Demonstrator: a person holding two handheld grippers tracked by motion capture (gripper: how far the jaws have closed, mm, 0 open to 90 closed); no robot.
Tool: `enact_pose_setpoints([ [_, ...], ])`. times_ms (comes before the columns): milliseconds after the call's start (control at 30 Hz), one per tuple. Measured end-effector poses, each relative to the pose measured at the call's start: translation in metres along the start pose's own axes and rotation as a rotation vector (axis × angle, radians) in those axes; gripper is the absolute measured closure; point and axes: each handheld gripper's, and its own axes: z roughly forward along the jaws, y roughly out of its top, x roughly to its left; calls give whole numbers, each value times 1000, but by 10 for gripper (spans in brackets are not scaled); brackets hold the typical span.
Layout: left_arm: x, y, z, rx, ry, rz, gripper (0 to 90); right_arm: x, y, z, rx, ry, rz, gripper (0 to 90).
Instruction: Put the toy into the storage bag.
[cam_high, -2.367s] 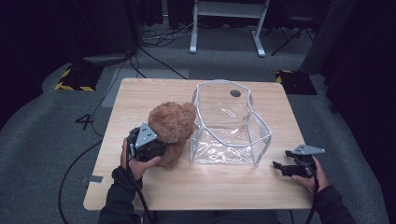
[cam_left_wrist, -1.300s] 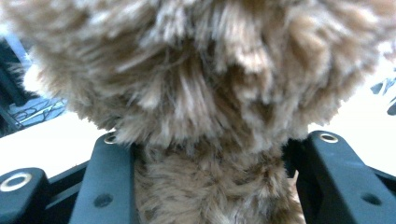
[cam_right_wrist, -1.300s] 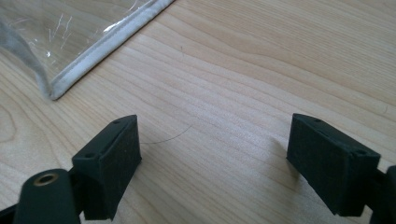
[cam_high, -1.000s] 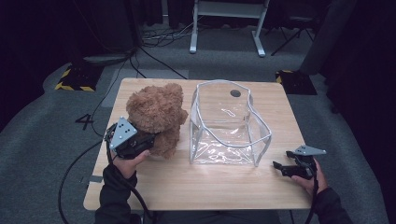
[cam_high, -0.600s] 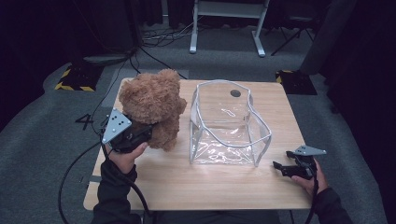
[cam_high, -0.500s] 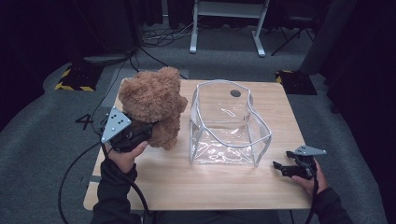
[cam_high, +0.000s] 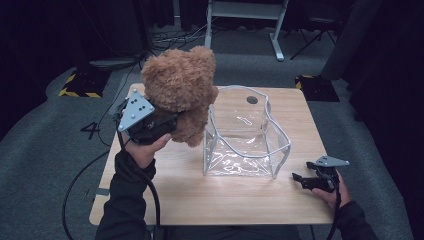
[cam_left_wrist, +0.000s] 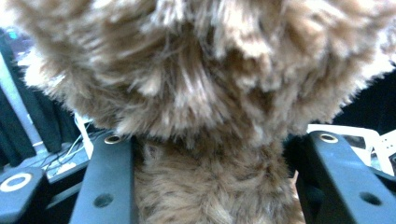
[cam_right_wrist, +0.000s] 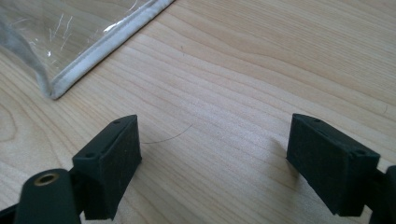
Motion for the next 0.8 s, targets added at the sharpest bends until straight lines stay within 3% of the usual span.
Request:
enact_pose_setpoints([
  [367,-16,26,36,-19,-55,7,495,0,0,0,-3,0,-4,175],
  [800,-30,58,47,-55,-88,31,495,0,0,0,-3,1,-5,175],
])
